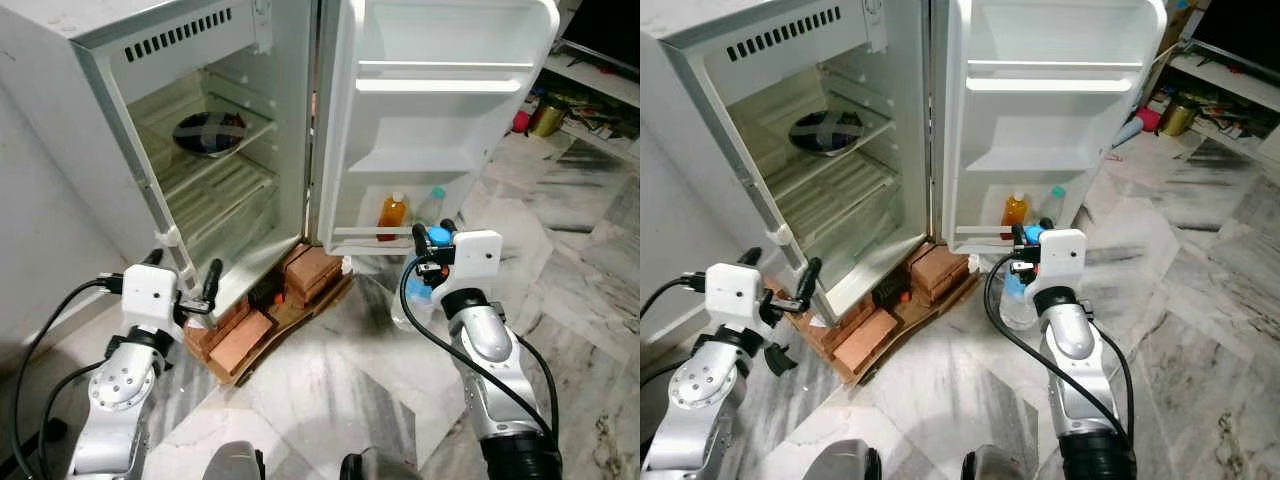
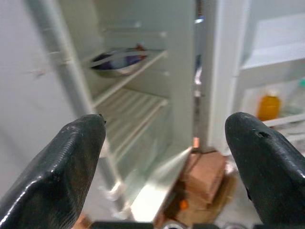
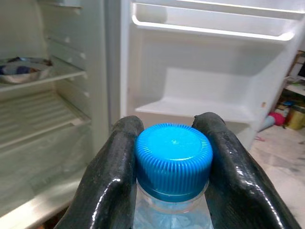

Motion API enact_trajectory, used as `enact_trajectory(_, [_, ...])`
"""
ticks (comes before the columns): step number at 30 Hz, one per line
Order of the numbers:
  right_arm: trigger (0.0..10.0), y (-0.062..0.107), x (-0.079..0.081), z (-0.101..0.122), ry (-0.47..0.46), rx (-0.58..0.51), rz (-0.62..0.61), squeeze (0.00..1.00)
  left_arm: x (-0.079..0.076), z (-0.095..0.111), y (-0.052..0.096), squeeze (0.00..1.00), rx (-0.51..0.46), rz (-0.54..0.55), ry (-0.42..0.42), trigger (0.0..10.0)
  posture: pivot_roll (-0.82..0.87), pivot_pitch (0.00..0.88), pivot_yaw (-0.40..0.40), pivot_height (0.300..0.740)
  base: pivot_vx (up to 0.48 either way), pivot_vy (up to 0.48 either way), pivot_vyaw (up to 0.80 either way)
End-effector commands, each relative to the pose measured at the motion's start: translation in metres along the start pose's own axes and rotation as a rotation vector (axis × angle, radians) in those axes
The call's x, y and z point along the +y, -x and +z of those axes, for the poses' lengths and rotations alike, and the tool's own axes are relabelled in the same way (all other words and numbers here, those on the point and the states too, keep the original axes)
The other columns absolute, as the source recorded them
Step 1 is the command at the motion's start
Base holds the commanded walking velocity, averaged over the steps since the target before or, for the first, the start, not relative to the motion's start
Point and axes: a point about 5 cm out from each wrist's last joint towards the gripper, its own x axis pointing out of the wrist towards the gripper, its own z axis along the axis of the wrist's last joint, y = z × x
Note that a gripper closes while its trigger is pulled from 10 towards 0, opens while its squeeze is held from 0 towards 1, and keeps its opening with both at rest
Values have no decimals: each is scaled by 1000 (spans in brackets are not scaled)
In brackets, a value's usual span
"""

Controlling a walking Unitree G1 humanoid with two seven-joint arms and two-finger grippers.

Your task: Restocking fridge

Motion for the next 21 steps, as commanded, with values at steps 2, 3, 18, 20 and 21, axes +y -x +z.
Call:
enact_trajectory(2, [10000, 0, -6, 4, 13, -27, -25, 0, -2, 3, 0, 0, -20, -22, 1, 10000, 60, 71, -44, 740, 264, 0, 0])
enact_trajectory(3, [10000, -1, -6, 5, 13, -28, -25, 0, -3, 3, 0, 0, -20, -26, 2, 10000, 60, 72, -43, 740, 311, 0, 0])
enact_trajectory(18, [10000, -3, -7, 5, 21, -29, -31, 0, -4, 4, -2, 0, -30, -41, -12, 10000, 59, 75, -41, 740, 396, 0, 0])
enact_trajectory(20, [10000, -3, -6, 5, 21, -29, -30, 0, -5, 4, -2, 0, -31, -43, -15, 10000, 58, 74, -41, 740, 439, 0, 0])
enact_trajectory(21, [10000, -4, -6, 5, 21, -30, -29, 0, -5, 4, -2, 0, -32, -42, -13, 10000, 58, 75, -40, 740, 431, 0, 0])
